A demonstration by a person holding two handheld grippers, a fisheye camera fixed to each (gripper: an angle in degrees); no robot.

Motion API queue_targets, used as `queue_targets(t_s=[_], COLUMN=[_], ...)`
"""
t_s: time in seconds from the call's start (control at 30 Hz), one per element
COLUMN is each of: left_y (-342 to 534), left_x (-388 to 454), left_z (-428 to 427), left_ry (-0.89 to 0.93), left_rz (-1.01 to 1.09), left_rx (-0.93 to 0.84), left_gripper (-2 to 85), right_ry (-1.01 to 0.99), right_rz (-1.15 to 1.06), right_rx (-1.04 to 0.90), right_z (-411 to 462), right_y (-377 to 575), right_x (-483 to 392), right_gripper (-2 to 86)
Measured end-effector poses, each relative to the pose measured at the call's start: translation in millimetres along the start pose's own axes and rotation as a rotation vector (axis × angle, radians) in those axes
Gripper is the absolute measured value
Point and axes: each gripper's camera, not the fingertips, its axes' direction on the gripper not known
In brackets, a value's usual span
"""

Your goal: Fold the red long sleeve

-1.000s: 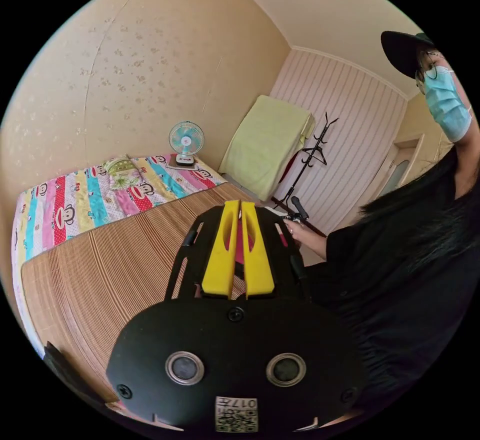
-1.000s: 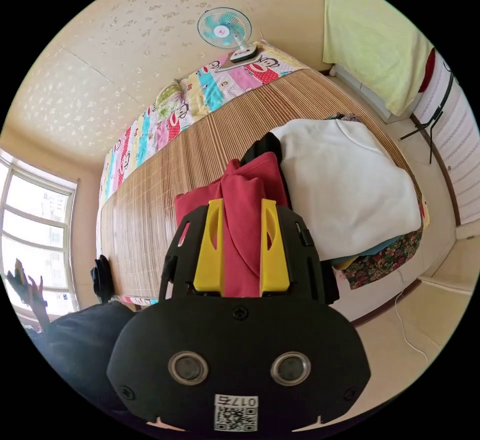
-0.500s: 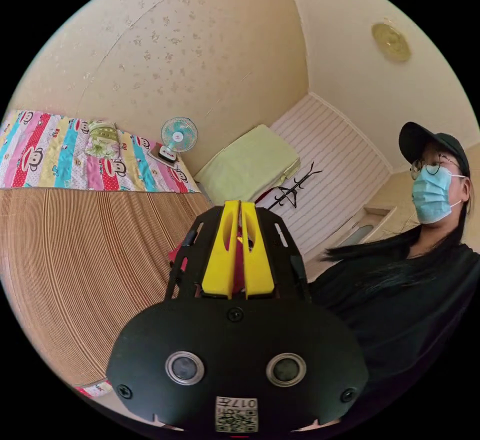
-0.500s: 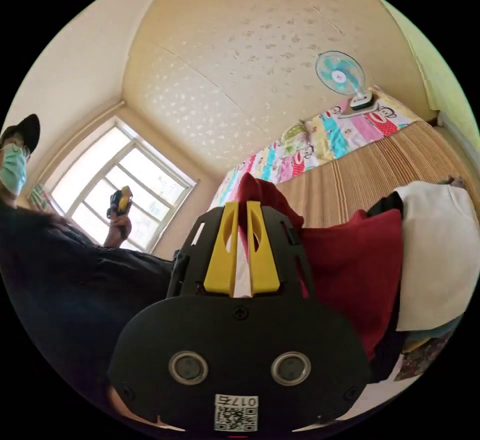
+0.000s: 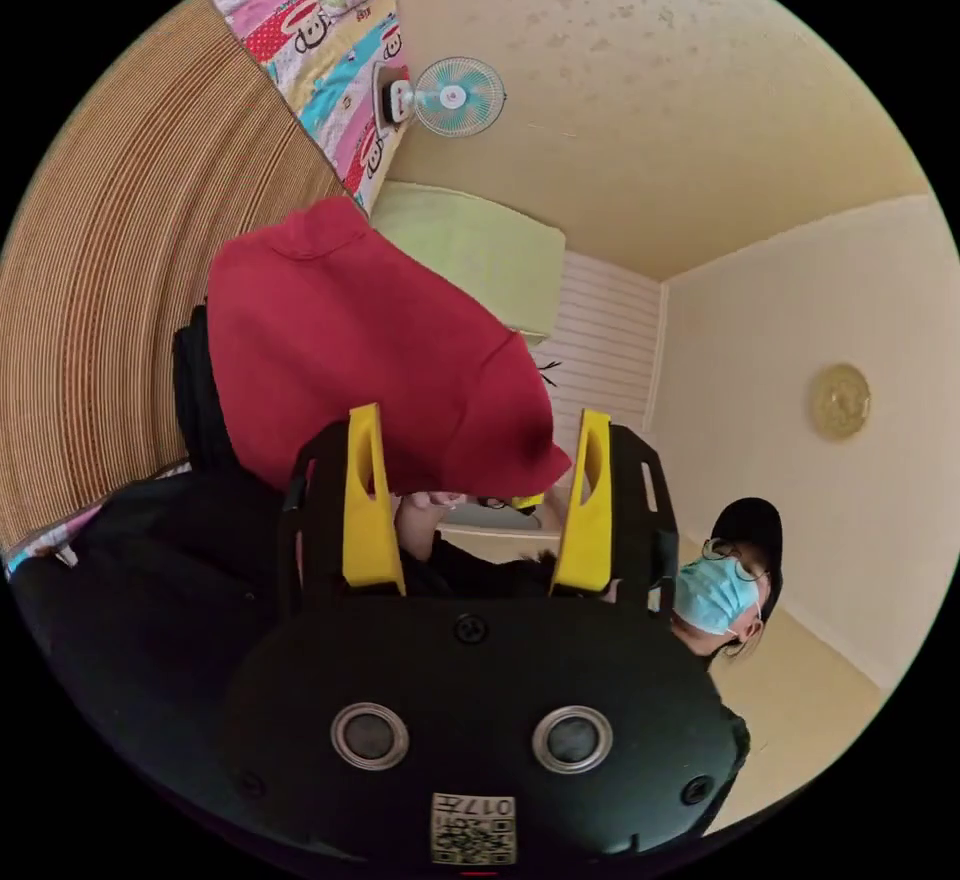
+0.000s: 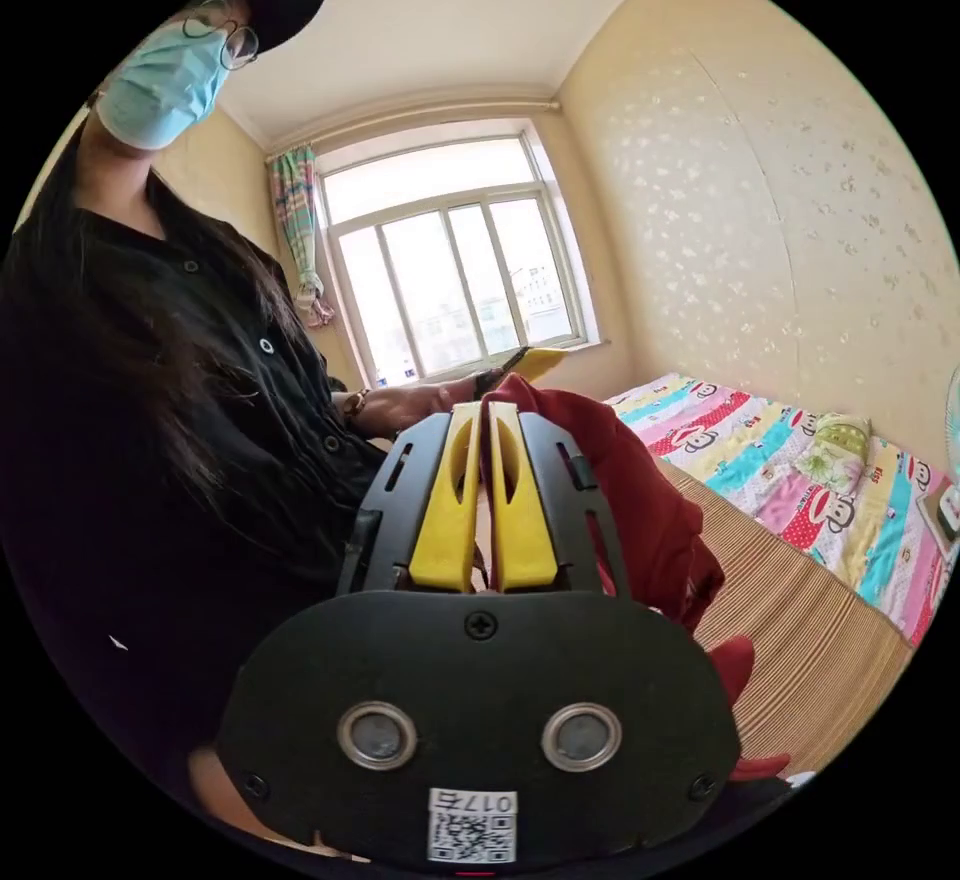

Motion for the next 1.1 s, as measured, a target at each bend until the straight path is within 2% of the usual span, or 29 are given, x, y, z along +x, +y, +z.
queue_targets(t_s=[0.07,0.13,0.2,0.23,0.3,0.37,0.47,0.53,0.6,0.63,0.73,0.77,0.9,1.1], left_y=[0,4,14,17,30,49,91,117,158,167,199,209,244,254], left_x=[-12,-15,-6,-1,34,71,127,151,179,185,219,234,261,219], left_z=[-7,-16,-29,-33,-46,-56,-77,-98,-127,-133,-141,-135,-82,32], left_ry=[-0.002,-0.127,-0.186,-0.184,-0.171,-0.142,-0.089,0.005,0.147,0.189,0.320,0.315,0.222,0.388], left_rz=[-0.065,-0.083,0.000,0.038,0.251,0.450,0.745,0.895,1.119,1.168,1.324,1.375,1.544,1.402], left_rx=[0.003,-0.004,0.013,0.016,-0.011,-0.037,-0.038,-0.035,-0.038,-0.055,-0.274,-0.380,-0.582,-0.815], left_gripper=[23.8,16.8,9.8,9.2,6.7,5.2,4.3,4.0,3.9,3.9,3.9,3.9,3.9,4.1], right_ry=[-0.007,0.006,0.035,0.065,0.117,-0.001,-0.018,0.083,0.188,0.226,0.210,0.196,0.065,-0.123], right_rz=[-0.022,-0.032,-0.029,-0.039,-0.044,-0.077,-0.059,-0.028,-0.023,0.000,0.058,0.114,0.233,0.347], right_rx=[-0.056,-0.080,-0.087,-0.074,0.000,0.253,0.553,0.585,0.533,0.483,0.446,0.442,0.411,0.349], right_z=[26,35,35,29,10,-39,-92,-112,-125,-132,-149,-152,-150,-128], right_y=[-6,-9,-13,-17,-23,-22,-2,9,15,17,23,25,29,23], right_x=[-21,-34,-43,-50,-59,-63,-53,-48,-44,-41,-34,-28,-5,28], right_gripper=[1.4,1.2,1.0,0.9,0.6,0.4,0.3,0.2,0.2,0.2,0.2,0.2,0.2,0.5])
